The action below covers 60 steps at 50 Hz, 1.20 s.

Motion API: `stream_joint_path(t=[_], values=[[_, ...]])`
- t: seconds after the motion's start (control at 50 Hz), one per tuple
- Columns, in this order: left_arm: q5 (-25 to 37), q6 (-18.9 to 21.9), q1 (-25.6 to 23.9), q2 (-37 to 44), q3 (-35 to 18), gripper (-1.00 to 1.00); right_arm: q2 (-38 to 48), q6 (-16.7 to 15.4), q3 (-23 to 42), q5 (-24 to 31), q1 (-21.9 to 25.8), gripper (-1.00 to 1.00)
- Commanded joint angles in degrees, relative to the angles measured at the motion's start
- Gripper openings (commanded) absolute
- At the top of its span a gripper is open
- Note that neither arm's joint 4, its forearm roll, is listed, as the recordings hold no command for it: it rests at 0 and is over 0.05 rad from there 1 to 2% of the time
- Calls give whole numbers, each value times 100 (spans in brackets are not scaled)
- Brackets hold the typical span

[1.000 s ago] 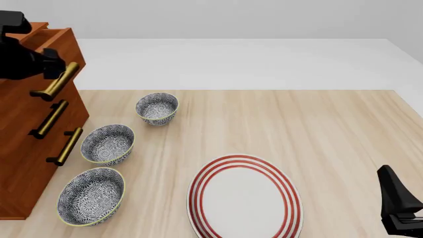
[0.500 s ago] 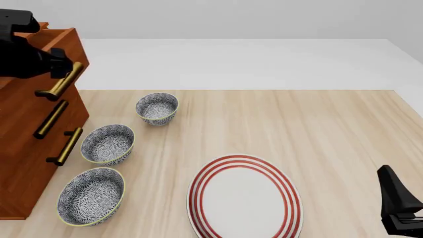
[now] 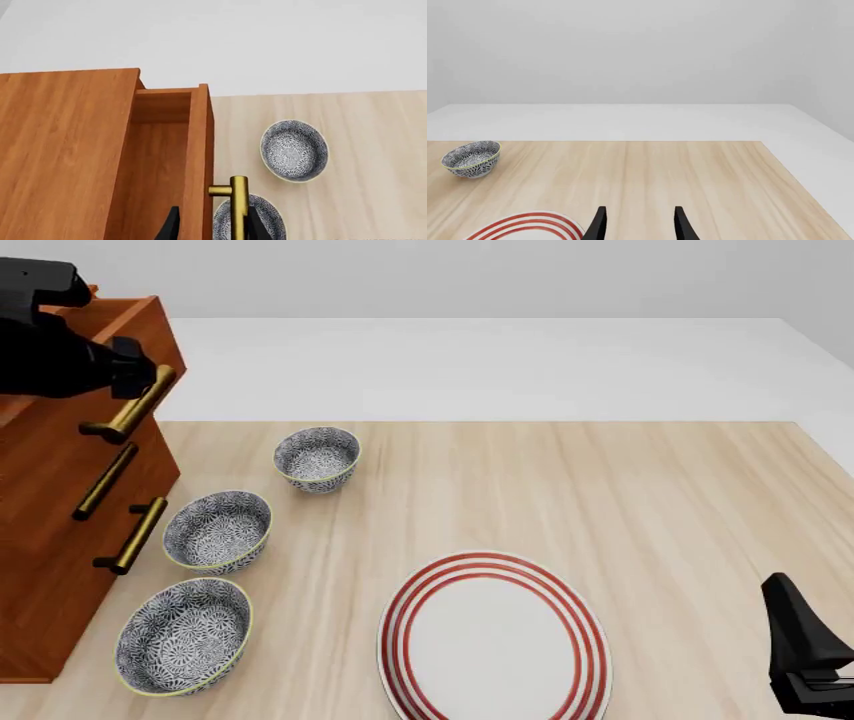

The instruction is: Open the top drawer of the cabinet.

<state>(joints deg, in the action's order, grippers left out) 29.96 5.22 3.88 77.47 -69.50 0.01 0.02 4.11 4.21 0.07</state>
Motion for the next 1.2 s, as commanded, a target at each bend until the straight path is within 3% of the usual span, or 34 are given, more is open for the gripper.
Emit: stream_joint_path(t=[0.02,0.5,1.2], values=[[14,-13,-97,178,254,100,0,1,0,-1,0,100],[33,97,-368,111,353,100,0,-1,0,0,1,100],[-23,-82,-809,205,406,100,0,0,0,0,-1,100]])
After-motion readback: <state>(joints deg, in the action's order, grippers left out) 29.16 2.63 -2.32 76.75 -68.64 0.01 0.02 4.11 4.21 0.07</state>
